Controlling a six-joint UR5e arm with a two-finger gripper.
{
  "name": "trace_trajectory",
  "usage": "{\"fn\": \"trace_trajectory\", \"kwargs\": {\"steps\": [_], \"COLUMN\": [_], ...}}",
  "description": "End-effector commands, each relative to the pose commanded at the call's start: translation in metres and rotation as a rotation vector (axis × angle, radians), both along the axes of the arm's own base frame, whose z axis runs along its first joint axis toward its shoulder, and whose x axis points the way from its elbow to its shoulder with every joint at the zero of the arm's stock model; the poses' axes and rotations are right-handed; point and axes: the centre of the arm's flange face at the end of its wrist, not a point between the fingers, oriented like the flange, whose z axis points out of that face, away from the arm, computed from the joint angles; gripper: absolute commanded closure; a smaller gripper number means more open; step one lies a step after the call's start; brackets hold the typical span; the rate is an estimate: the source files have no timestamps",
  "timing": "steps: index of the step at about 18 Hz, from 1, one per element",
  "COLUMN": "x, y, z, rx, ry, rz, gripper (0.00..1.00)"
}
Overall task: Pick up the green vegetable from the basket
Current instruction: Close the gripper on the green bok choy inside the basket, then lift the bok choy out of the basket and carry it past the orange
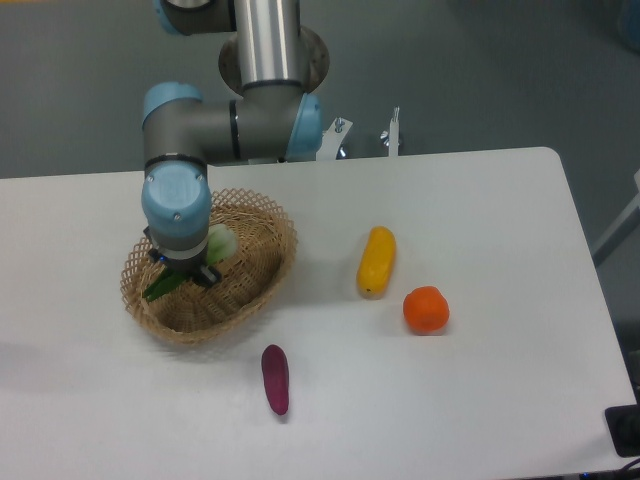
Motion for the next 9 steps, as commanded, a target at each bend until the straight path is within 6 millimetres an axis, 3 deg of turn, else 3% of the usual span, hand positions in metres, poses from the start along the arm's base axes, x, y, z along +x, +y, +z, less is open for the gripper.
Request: {"fn": "trace_trajectory", "kwargs": {"steps": [5,9], "x": [-0.077,-0.160], "y": [-0.007,-0.044], "z": [0.042,0.060], "rx": [0.065,0.065], "ry": [0.080,0.159], "rz": [0.109,0.162], "gripper": [0.96,0.95]}}
